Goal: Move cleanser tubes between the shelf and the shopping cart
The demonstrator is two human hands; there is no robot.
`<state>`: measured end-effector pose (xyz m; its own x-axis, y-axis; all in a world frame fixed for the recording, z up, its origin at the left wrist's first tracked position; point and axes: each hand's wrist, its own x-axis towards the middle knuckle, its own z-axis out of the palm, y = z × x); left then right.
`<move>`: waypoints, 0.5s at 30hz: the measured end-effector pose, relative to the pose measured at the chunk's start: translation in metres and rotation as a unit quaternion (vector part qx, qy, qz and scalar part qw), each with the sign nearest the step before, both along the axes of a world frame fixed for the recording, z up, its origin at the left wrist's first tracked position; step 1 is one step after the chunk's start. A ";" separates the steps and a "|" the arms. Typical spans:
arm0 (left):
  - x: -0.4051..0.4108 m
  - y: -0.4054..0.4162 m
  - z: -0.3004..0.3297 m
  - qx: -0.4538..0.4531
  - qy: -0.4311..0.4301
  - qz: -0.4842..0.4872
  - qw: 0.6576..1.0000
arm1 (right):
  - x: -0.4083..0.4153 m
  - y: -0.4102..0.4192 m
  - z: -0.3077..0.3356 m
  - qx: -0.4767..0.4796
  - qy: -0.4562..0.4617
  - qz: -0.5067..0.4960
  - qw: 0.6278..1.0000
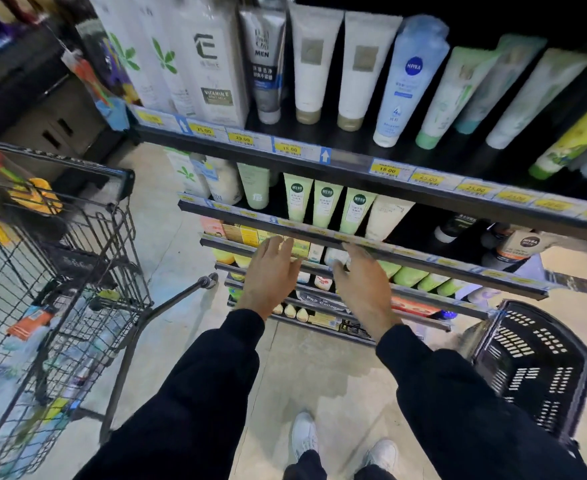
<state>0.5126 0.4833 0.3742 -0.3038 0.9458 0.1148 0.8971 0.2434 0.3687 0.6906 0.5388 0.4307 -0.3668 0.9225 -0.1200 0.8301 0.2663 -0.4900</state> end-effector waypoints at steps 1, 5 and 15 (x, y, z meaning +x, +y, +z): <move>-0.001 -0.011 0.004 -0.010 -0.004 0.016 1.000 | 0.000 -0.009 0.003 0.016 -0.015 0.037 0.999; -0.013 -0.059 0.026 -0.020 -0.015 0.083 0.996 | -0.012 -0.038 0.021 0.060 -0.069 0.162 0.982; -0.067 -0.174 0.066 0.022 0.042 0.251 0.967 | -0.089 -0.081 0.055 0.120 -0.038 0.351 0.928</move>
<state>0.4456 0.3090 0.4403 -0.7108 0.6758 0.1951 0.6974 0.6412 0.3201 0.6021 0.4579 0.4860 -0.8866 0.4625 0.0087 0.4399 0.8488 -0.2934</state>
